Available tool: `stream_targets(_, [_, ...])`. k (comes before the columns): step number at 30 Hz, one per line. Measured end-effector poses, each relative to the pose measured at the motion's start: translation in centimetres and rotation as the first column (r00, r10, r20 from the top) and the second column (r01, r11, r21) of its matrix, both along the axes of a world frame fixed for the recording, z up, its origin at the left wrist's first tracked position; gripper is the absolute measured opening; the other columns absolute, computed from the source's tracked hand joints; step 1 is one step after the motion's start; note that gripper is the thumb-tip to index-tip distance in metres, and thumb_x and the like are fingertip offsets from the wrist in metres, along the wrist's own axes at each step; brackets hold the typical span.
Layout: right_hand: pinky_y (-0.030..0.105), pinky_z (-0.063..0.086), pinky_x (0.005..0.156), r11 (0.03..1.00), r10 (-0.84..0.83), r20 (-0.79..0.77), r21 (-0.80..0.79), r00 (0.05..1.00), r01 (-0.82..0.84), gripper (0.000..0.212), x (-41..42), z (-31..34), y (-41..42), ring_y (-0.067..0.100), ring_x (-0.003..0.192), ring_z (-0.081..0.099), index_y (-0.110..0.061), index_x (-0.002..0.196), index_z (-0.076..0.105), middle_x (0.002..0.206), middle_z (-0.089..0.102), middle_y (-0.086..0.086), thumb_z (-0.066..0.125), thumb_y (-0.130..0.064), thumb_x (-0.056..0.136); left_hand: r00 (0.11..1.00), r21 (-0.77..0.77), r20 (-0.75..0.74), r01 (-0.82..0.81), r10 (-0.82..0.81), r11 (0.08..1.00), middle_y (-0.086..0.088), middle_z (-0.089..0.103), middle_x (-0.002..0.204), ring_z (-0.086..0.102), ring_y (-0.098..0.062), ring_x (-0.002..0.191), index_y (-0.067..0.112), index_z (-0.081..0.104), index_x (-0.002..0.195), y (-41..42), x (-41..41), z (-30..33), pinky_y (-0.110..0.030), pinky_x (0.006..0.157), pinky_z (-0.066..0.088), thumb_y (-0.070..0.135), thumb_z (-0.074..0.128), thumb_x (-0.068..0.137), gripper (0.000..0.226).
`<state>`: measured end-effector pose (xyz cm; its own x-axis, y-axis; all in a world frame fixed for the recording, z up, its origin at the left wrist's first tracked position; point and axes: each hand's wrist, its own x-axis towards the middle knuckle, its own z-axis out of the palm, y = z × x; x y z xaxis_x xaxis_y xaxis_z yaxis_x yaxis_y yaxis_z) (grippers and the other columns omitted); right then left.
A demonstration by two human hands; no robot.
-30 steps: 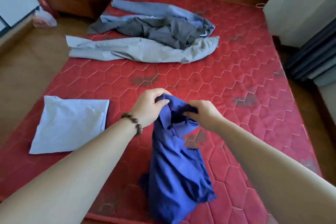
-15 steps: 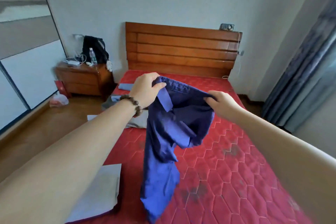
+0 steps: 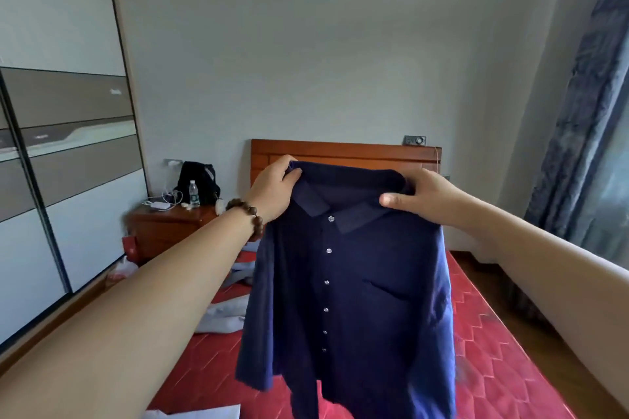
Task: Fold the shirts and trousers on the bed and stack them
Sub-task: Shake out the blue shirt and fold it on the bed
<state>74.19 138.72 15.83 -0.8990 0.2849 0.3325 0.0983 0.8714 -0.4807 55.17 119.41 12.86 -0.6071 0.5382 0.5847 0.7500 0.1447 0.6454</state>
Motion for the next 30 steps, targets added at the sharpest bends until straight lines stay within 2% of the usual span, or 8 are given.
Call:
stream_targets(5, [0.023, 0.047, 0.089, 0.972, 0.109, 0.010, 0.210, 0.994, -0.109, 0.045, 0.4, 2.3, 0.1, 0.004, 0.100, 0.061, -0.031, 0.117, 0.064, 0.106, 0.069, -0.014, 0.077, -0.042, 0.076, 1.000, 0.005, -0.019, -0.022, 0.022, 1.000, 0.003, 0.058, 0.082, 0.055, -0.015, 0.078, 0.011, 0.054, 0.095, -0.2, 0.2, 0.6, -0.024, 0.066, 0.039, 0.025, 0.042, 0.102, 0.020])
stream_targets(9, [0.029, 0.046, 0.080, 0.992, 0.064, -0.079, 0.116, 0.995, -0.055, 0.028, 0.3, 3.3, 1.1, 0.014, 0.081, 0.058, -0.009, 0.107, 0.067, 0.082, 0.065, -0.003, 0.072, -0.024, 0.083, 0.995, -0.069, -0.060, 0.072, -0.076, 0.995, 0.006, 0.059, 0.084, 0.056, -0.008, 0.077, 0.015, 0.055, 0.100, -0.8, -0.1, 1.1, -0.019, 0.066, 0.041, 0.034, 0.063, 0.090, 0.023])
stream_targets(12, [0.029, 0.047, 0.083, 0.999, 0.011, -0.203, -0.039, 0.979, -0.019, 0.015, 0.3, 3.6, 1.7, 0.008, 0.086, 0.060, -0.019, 0.101, 0.070, 0.089, 0.069, -0.006, 0.066, -0.013, 0.088, 0.993, -0.167, -0.046, 0.096, -0.105, 0.981, 0.005, 0.062, 0.089, 0.057, -0.009, 0.081, 0.017, 0.058, 0.096, -1.4, -0.9, 1.4, -0.025, 0.074, 0.044, 0.028, 0.074, 0.083, 0.023])
stream_targets(16, [0.045, 0.050, 0.089, 0.955, -0.094, -0.274, -0.297, 0.957, 0.009, 0.016, 0.2, 3.8, 2.5, 0.032, 0.093, 0.065, -0.004, 0.100, 0.067, 0.103, 0.068, 0.023, 0.058, -0.015, 0.094, 0.998, -0.071, 0.046, 0.040, -0.037, 0.997, -0.004, 0.066, 0.083, 0.057, -0.012, 0.076, 0.006, 0.066, 0.085, -1.5, -1.9, 1.4, -0.009, 0.060, 0.041, 0.016, 0.068, 0.087, 0.012])
stream_targets(22, [0.056, 0.049, 0.093, 0.955, -0.066, -0.217, -0.296, 0.974, -0.001, 0.020, -0.2, 4.3, 3.1, 0.039, 0.101, 0.064, -0.006, 0.099, 0.068, 0.102, 0.069, 0.021, 0.062, -0.024, 0.092, 0.862, 0.189, 0.437, 0.190, -0.256, 0.964, -0.009, 0.061, 0.080, 0.056, -0.017, 0.076, 0.004, 0.061, 0.084, -0.5, -1.9, 1.9, -0.021, 0.068, 0.046, 0.001, 0.054, 0.094, 0.013])
stream_targets(25, [0.058, 0.048, 0.093, 0.943, -0.029, -0.211, -0.331, 0.977, -0.043, 0.020, -0.2, 4.8, 3.8, 0.041, 0.100, 0.064, -0.006, 0.100, 0.068, 0.101, 0.070, 0.020, 0.062, -0.023, 0.092, 0.730, 0.263, 0.573, 0.266, -0.372, 0.927, -0.009, 0.066, 0.075, 0.061, -0.017, 0.073, 0.005, 0.067, 0.078, -0.8, -1.8, 2.8, -0.023, 0.063, 0.049, 0.012, 0.056, 0.092, 0.019])
stream_targets(27, [0.056, 0.050, 0.093, 0.935, 0.005, -0.194, -0.348, 0.981, -0.073, 0.018, -0.3, 4.8, 4.3, 0.037, 0.099, 0.066, -0.010, 0.099, 0.070, 0.099, 0.072, 0.015, 0.062, -0.024, 0.092, 0.697, 0.244, 0.582, 0.341, -0.418, 0.908, -0.007, 0.072, 0.078, 0.067, -0.014, 0.072, 0.010, 0.073, 0.074, -1.1, -1.8, 3.2, -0.020, 0.063, 0.052, 0.028, 0.066, 0.086, 0.022])
stream_targets(30, [0.053, 0.052, 0.092, 0.919, 0.034, -0.167, -0.382, 0.985, -0.097, 0.018, -0.7, 4.7, 4.8, 0.036, 0.098, 0.067, -0.014, 0.098, 0.071, 0.099, 0.072, 0.013, 0.066, -0.029, 0.090, 0.807, 0.097, 0.463, 0.365, -0.366, 0.926, -0.003, 0.071, 0.078, 0.064, -0.013, 0.072, 0.015, 0.072, 0.073, -1.0, -1.7, 3.2, -0.022, 0.067, 0.052, 0.030, 0.076, 0.073, 0.015])
